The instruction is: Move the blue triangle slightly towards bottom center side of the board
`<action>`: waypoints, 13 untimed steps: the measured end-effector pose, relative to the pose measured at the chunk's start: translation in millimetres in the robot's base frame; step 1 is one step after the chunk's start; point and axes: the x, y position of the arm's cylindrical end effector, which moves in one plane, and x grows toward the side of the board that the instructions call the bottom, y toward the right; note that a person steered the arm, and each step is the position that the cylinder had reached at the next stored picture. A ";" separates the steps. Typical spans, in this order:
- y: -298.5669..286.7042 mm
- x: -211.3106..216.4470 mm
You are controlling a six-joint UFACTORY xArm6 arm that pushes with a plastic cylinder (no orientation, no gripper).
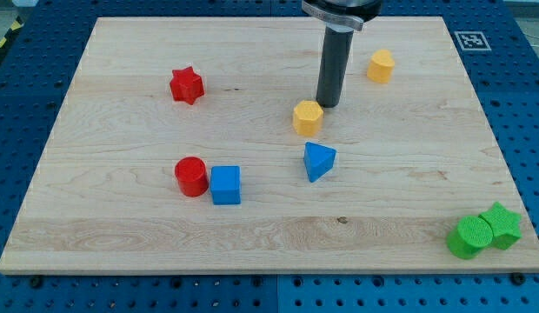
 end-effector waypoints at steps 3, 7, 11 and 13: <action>-8.6 83.9; -13.6 140.8; 1.0 0.9; -38.6 -21.0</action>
